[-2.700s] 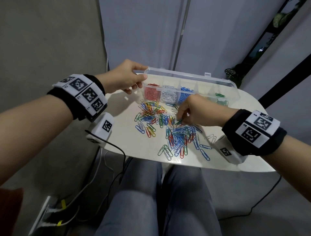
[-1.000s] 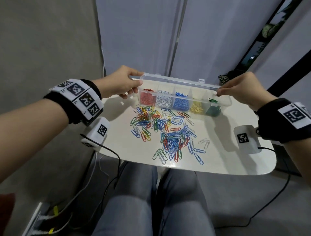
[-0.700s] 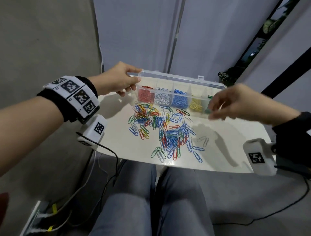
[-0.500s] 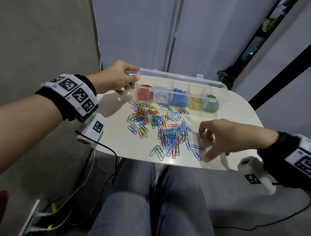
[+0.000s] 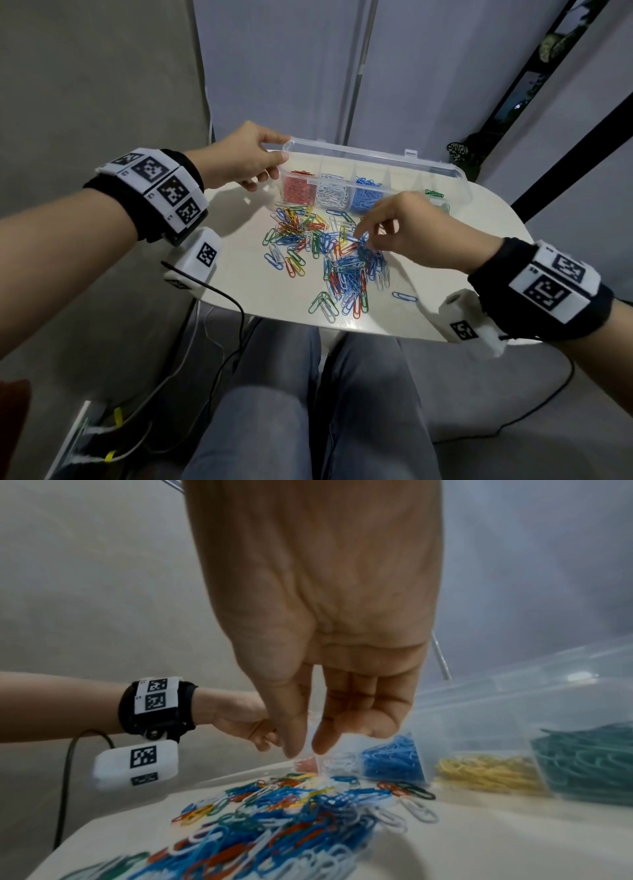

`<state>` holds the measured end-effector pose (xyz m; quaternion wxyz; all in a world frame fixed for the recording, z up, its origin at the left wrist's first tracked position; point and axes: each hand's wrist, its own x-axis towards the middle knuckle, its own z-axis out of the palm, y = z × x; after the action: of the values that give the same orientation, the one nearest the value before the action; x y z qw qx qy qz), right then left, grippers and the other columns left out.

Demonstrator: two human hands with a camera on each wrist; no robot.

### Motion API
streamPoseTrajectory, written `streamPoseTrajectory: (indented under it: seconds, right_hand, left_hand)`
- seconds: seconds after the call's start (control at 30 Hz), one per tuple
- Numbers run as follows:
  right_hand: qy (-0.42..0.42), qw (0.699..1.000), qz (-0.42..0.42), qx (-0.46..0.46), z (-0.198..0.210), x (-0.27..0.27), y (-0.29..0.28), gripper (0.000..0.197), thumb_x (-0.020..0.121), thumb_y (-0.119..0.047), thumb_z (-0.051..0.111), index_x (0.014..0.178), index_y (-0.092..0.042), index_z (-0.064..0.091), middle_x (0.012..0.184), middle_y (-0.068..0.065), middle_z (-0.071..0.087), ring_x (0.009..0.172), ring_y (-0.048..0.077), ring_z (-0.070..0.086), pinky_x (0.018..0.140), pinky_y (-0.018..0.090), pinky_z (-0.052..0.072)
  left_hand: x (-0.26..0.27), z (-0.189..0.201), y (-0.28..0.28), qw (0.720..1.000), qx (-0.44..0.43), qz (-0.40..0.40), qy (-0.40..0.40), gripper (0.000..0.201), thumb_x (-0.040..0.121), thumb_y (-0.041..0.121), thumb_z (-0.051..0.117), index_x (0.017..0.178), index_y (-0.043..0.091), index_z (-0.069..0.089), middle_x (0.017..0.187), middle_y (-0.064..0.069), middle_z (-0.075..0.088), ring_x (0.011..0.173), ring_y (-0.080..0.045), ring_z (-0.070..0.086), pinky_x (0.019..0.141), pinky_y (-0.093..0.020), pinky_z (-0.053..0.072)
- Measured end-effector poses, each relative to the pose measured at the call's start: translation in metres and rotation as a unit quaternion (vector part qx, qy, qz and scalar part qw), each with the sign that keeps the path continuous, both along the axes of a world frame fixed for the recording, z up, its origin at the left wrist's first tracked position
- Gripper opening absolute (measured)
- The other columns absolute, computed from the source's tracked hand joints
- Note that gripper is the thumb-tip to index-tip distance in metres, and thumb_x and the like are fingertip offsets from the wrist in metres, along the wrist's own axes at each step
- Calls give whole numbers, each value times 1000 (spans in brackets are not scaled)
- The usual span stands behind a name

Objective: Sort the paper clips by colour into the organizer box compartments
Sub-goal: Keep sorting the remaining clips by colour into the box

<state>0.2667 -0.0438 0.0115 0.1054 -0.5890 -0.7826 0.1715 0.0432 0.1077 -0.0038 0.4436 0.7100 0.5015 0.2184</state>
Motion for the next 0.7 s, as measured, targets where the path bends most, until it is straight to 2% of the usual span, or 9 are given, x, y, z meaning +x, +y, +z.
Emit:
streamPoseTrajectory:
  seconds: [0.1,0.17,0.23,0.33,0.43,0.5,0.53,0.6,0.7]
  right_hand:
    - [-10,998,40,-39,-2,-8,-2,24,81,-17,76,104,-23,75,86,-11,65,70,3,56,64,25,42]
    - [-55,993,58,-90,-3,-14,-5,47,75,-33,81,119,-23,68,99,-6,66,84,11,60,73,29,49]
    - [-105,987,63,-101,-6,-20,-6,59,69,-41,83,121,-21,65,102,-2,66,88,17,60,77,33,50]
    - [-95,992,55,-64,-13,-21,-2,34,73,-28,82,102,-16,70,94,0,68,82,18,61,76,37,51]
    - [-76,995,19,-62,-15,-18,7,16,78,-13,77,94,-11,74,88,-1,71,74,11,62,72,24,52]
    - [-43,997,-22,-65,-14,-15,12,15,77,-9,78,91,-10,75,78,-6,68,63,-2,57,61,7,44]
    - [-9,996,-46,-72,-13,-12,14,15,76,-9,80,90,-9,76,73,-8,66,58,-5,57,57,4,42]
    - [73,988,-97,-93,-10,-7,17,15,74,-7,81,88,-7,76,70,-7,67,53,-5,57,56,5,44]
    - [186,962,-149,-136,-6,-1,16,12,74,-1,78,84,3,74,70,10,68,53,8,53,51,19,46]
  left_hand:
    - [0,-1,1,1000,0,1,0,48,98,22,55,144,21,43,71,-5,58,48,-8,44,45,-23,43]
    - [0,0,0,1000,-1,-1,1,49,98,22,55,145,21,42,72,-6,59,51,-10,44,45,-23,43]
    - [-1,0,0,1000,-1,-1,2,49,98,22,55,145,21,41,72,-5,59,52,-11,44,46,-23,43]
    - [-1,0,1,1000,-2,-2,2,50,98,22,55,146,21,41,72,-5,59,52,-11,44,46,-24,44]
    - [-1,-1,1,1000,-2,-2,1,50,98,22,55,146,21,41,72,-5,59,52,-11,45,46,-24,44]
    - [-1,-1,1,1000,-2,-2,-2,50,98,22,56,146,20,41,71,-5,59,51,-10,45,45,-24,44]
    - [-1,-1,1,1000,-2,-2,-2,50,98,22,55,146,20,41,70,-4,59,50,-10,45,46,-24,44]
    - [-1,-1,1,1000,-3,-2,-3,50,98,21,55,146,20,41,71,-5,58,52,-11,45,47,-25,43]
    - [-1,-2,1,1000,-4,-3,-7,49,98,21,55,145,19,42,70,-6,58,51,-12,44,46,-24,43]
